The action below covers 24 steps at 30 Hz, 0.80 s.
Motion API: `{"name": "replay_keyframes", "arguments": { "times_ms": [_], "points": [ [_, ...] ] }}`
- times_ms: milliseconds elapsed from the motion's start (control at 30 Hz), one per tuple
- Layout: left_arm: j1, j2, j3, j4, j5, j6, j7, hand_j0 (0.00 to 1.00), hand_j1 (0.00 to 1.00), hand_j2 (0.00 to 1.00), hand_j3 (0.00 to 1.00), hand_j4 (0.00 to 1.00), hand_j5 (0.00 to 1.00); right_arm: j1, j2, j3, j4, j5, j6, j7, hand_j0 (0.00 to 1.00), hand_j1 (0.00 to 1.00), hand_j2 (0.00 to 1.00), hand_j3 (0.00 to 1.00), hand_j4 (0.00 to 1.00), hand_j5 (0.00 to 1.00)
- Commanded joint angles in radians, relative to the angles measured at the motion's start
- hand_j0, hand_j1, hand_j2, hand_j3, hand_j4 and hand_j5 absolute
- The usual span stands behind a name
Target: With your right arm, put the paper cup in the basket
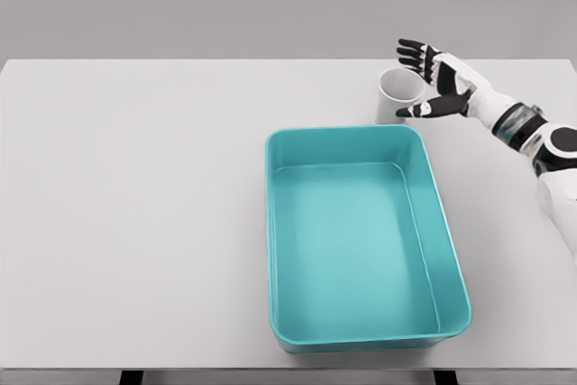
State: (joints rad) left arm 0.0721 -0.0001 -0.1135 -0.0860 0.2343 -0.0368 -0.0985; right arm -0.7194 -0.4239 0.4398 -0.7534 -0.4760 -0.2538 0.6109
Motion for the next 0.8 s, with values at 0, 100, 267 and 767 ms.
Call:
{"name": "replay_keyframes", "arguments": {
  "times_ms": [0,100,267,767],
  "points": [
    [0.000,0.000,0.000,0.000,0.000,0.000,0.000,1.00,1.00,1.00,1.00,1.00,1.00,-0.002,0.004,0.000,-0.001,-0.004,0.001,0.000,1.00,1.00,1.00,1.00,1.00,1.00],
    [0.000,0.000,0.000,0.000,0.000,0.000,0.000,1.00,1.00,1.00,1.00,1.00,1.00,-0.005,0.010,0.000,-0.001,-0.003,0.001,0.000,1.00,1.00,1.00,1.00,1.00,1.00],
    [0.000,0.000,0.000,0.000,0.000,0.000,0.000,1.00,1.00,1.00,1.00,1.00,1.00,-0.006,0.019,0.000,0.000,0.017,0.002,0.000,1.00,1.00,1.00,1.00,1.00,1.00],
    [0.000,0.000,0.000,0.000,-0.001,0.000,-0.001,1.00,1.00,1.00,1.00,1.00,1.00,-0.006,0.028,0.000,0.034,0.031,-0.002,0.000,0.97,0.97,0.97,0.97,0.97,0.97]
  ]
}}
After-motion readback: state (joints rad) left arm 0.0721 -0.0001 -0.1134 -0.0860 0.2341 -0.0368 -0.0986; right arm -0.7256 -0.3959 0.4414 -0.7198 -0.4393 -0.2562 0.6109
